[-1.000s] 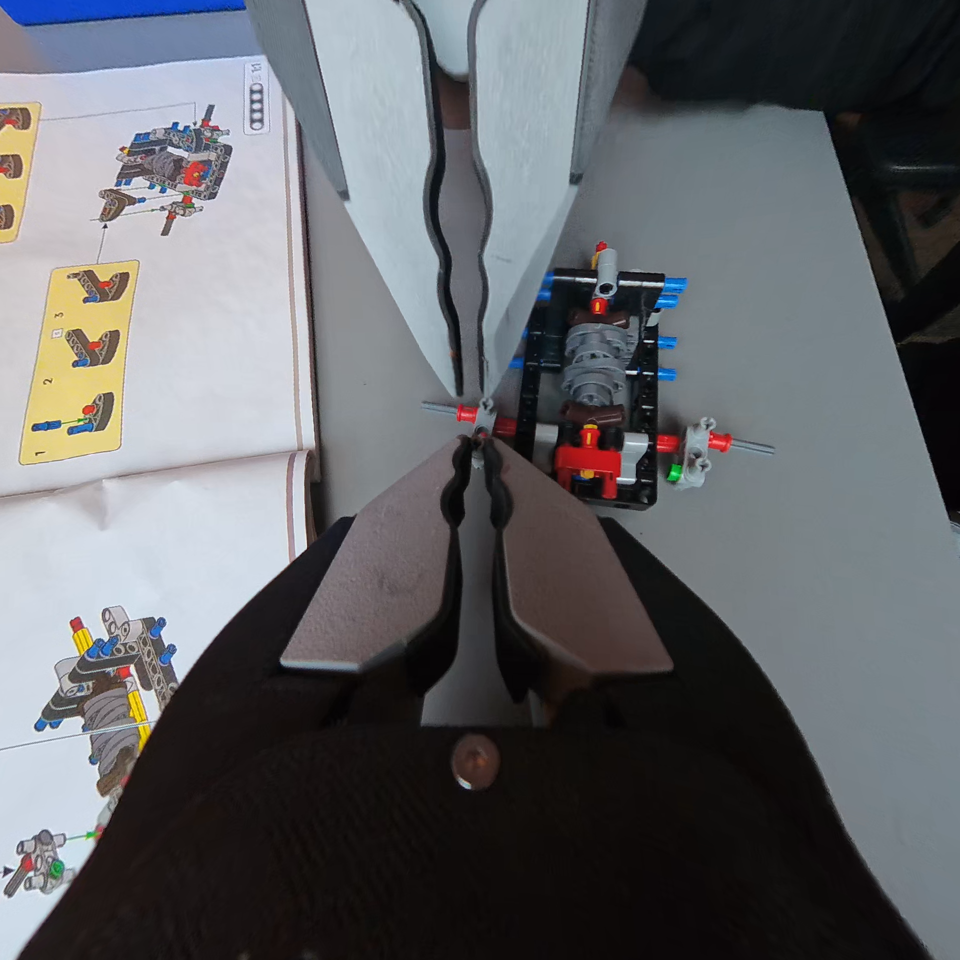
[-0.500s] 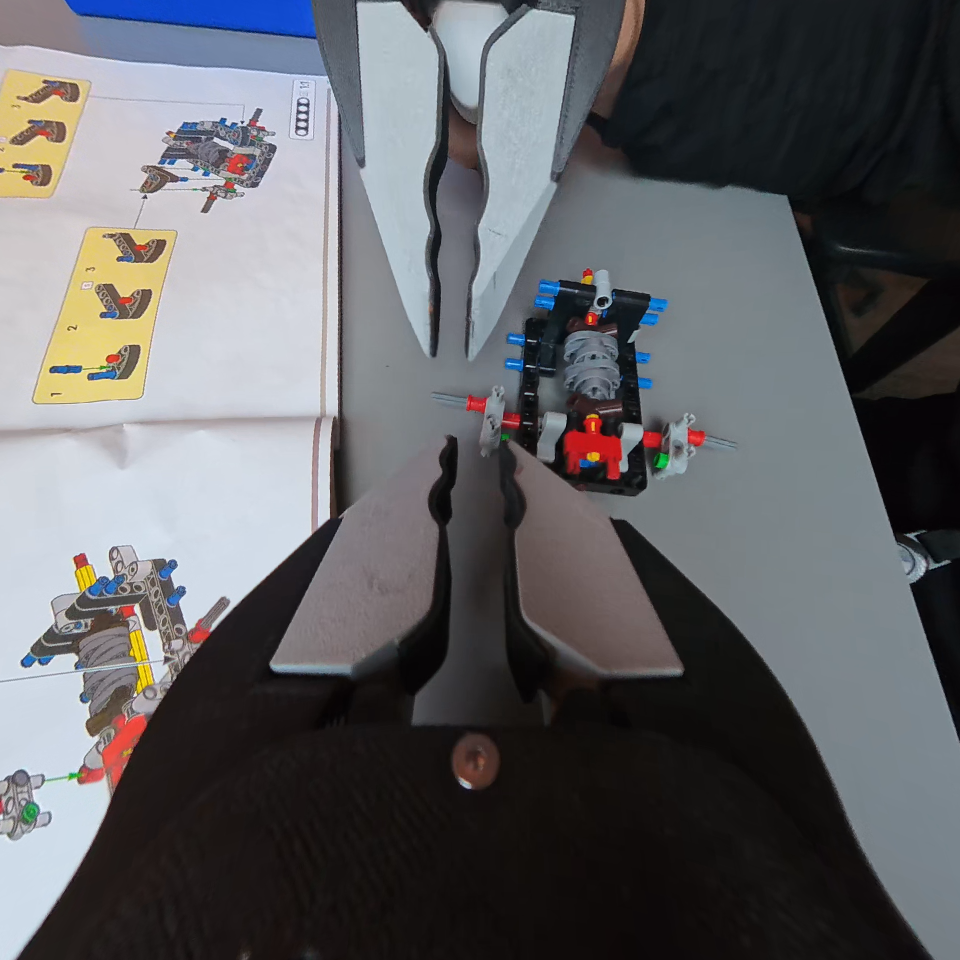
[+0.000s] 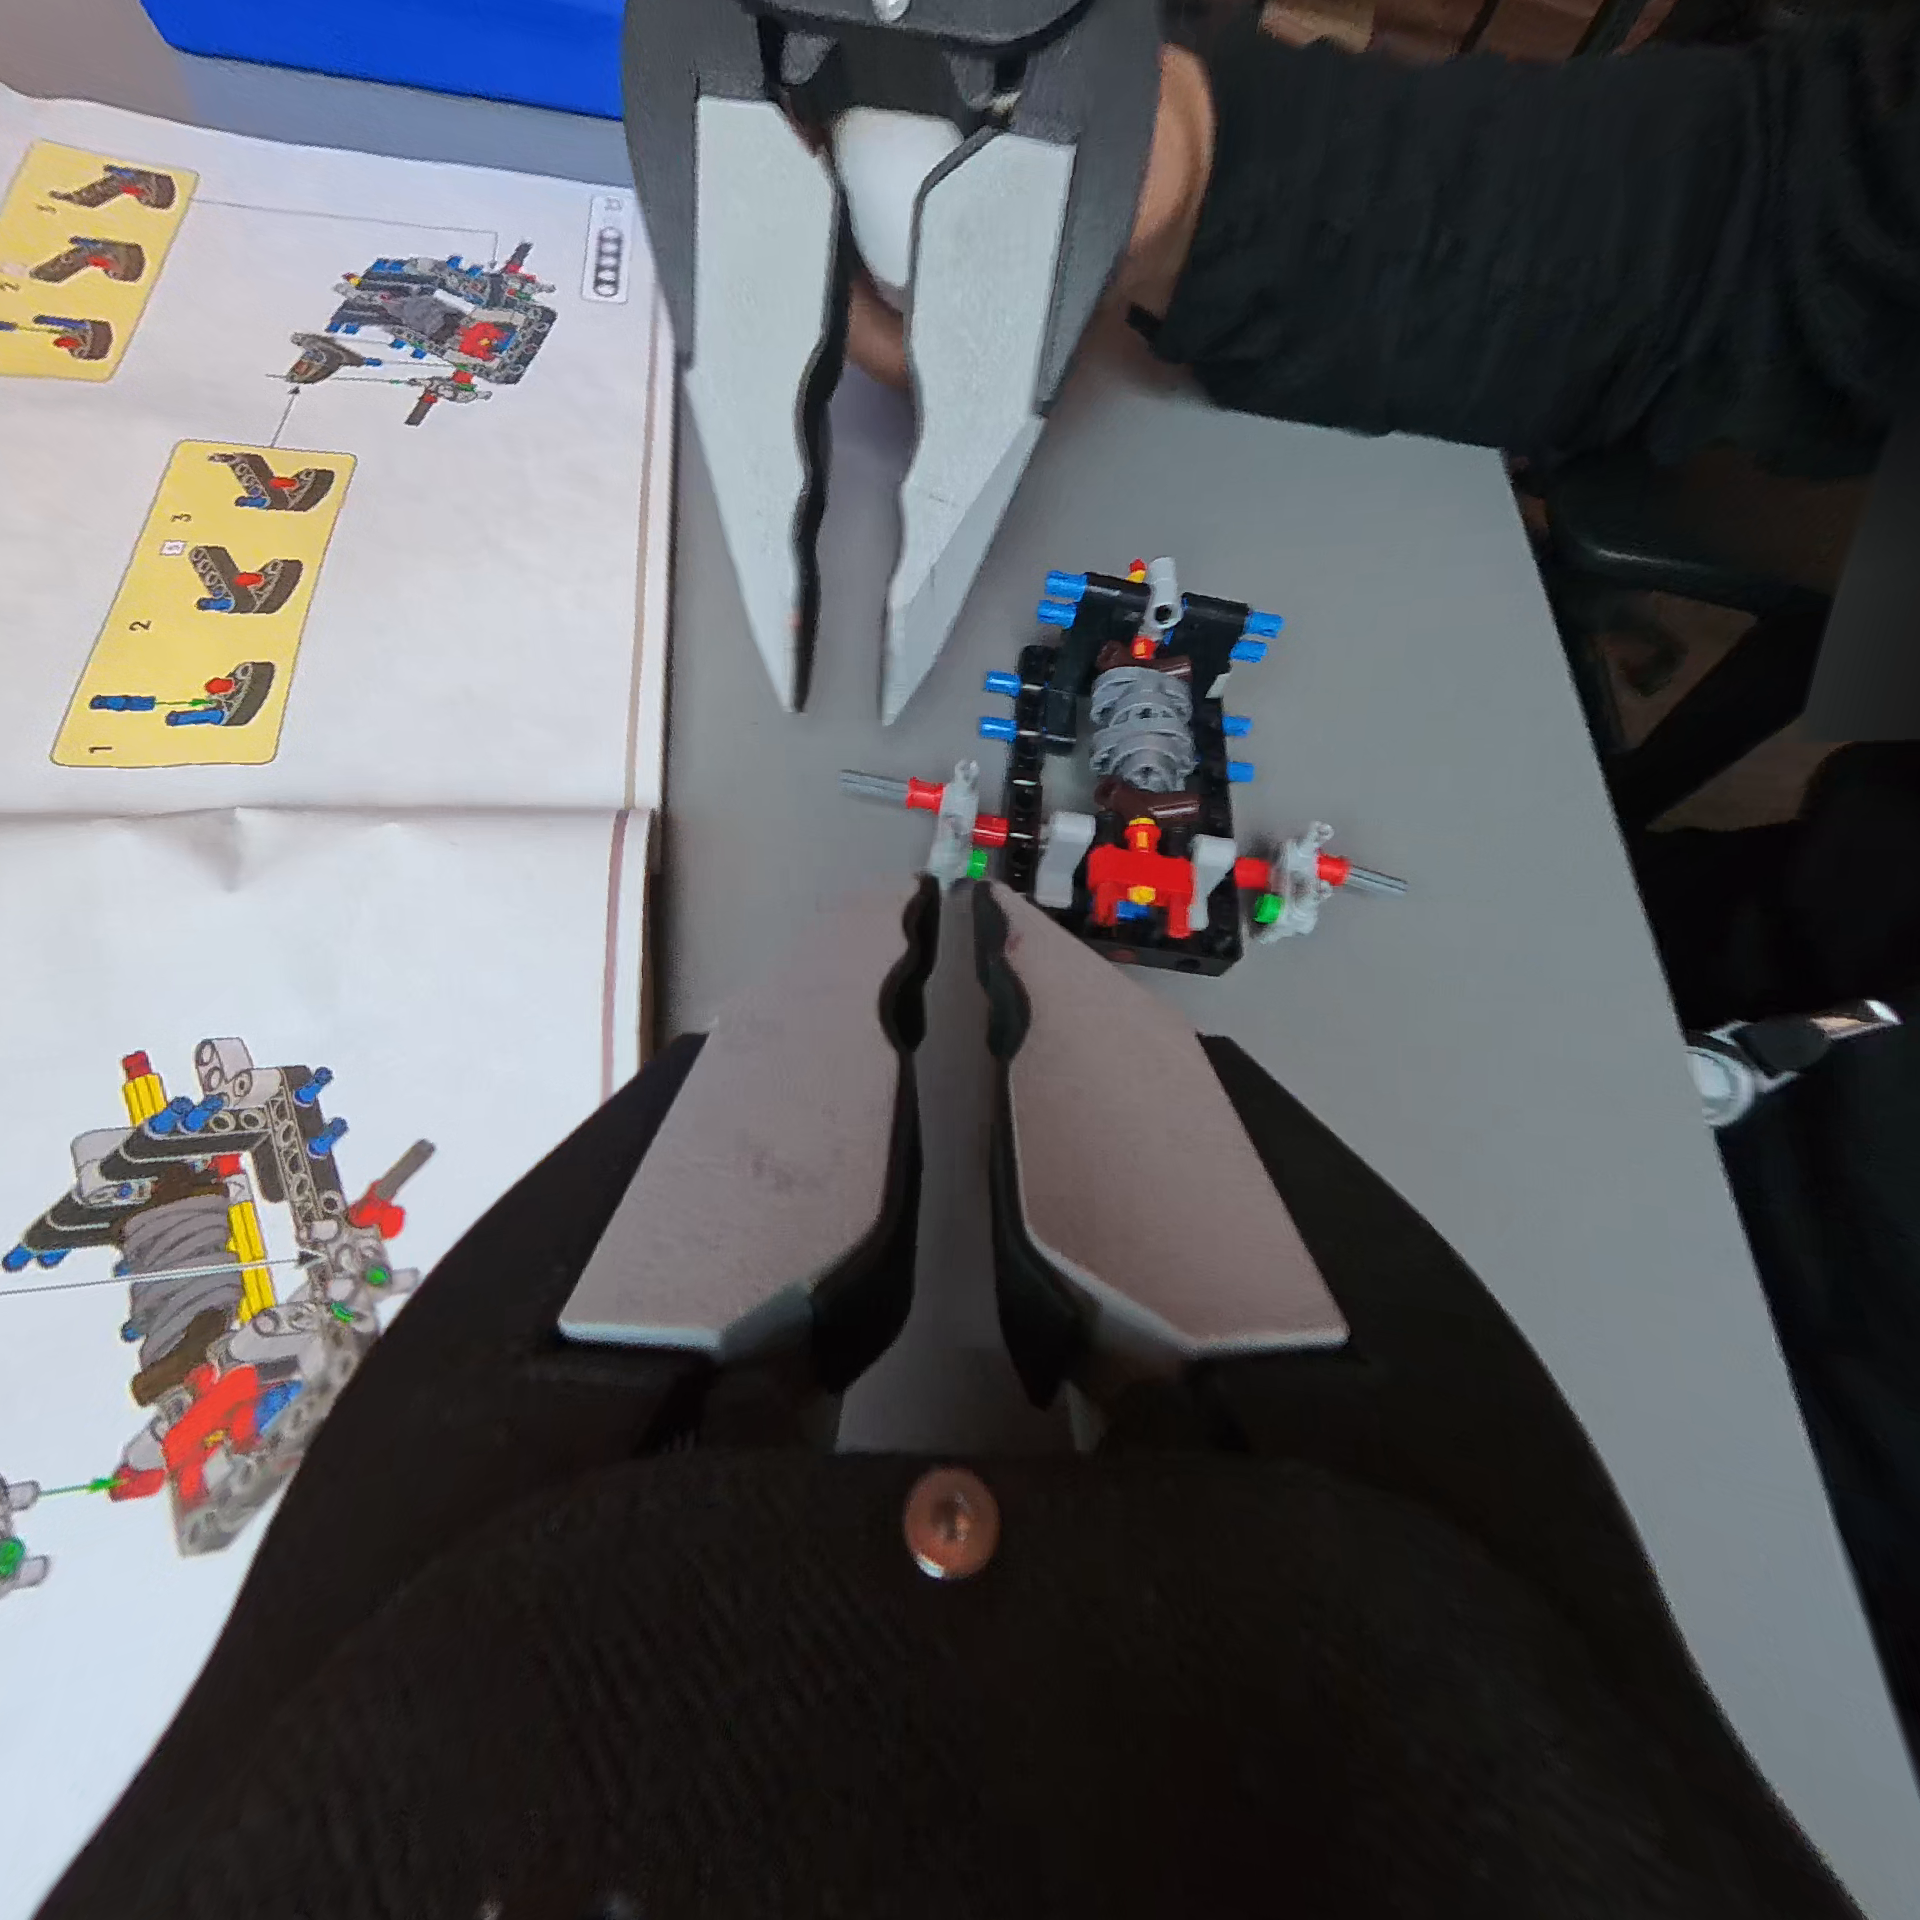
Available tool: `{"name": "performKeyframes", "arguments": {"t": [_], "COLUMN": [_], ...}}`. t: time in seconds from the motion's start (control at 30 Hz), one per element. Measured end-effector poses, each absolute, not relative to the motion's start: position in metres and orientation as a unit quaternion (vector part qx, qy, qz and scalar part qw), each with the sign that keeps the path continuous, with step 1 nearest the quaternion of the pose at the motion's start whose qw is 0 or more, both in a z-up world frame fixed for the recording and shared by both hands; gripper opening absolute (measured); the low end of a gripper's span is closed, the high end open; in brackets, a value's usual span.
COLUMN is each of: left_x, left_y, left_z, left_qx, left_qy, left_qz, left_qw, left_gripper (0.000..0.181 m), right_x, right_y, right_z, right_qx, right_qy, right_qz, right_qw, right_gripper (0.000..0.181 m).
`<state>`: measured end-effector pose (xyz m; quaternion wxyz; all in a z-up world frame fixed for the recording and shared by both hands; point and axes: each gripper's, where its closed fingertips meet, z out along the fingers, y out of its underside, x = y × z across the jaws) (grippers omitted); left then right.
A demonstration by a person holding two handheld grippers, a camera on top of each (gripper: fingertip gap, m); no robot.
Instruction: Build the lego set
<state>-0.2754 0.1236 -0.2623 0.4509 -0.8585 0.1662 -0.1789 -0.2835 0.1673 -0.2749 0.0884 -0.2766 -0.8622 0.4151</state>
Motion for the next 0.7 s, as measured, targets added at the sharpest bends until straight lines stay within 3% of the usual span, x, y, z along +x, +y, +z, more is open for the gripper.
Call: {"name": "performKeyframes", "arguments": {"t": [0.1, 0.37, 0.7], "left_x": [-0.254, -0.199, -0.19], "left_y": [0.107, 0.09, 0.086], "left_z": [-0.246, -0.27, -0.275], "left_qx": [-0.839, -0.86, -0.852], "left_qy": [0.188, 0.26, 0.278], "left_qz": [-0.212, -0.204, -0.215], "left_qw": [0.465, 0.39, 0.388], "left_gripper": [0.0, 0.021, 0.012], "right_x": [-0.285, -0.282, -0.281], "right_y": [0.169, 0.171, 0.17], "right_z": [-0.276, -0.272, -0.275], "right_qx": [-0.281, -0.275, -0.274], "right_qy": [-0.859, -0.86, -0.864], "right_qz": [0.419, 0.421, 0.413], "right_qw": [0.087, 0.09, 0.088], "right_gripper": [0.014, 0.016, 0.016]}}
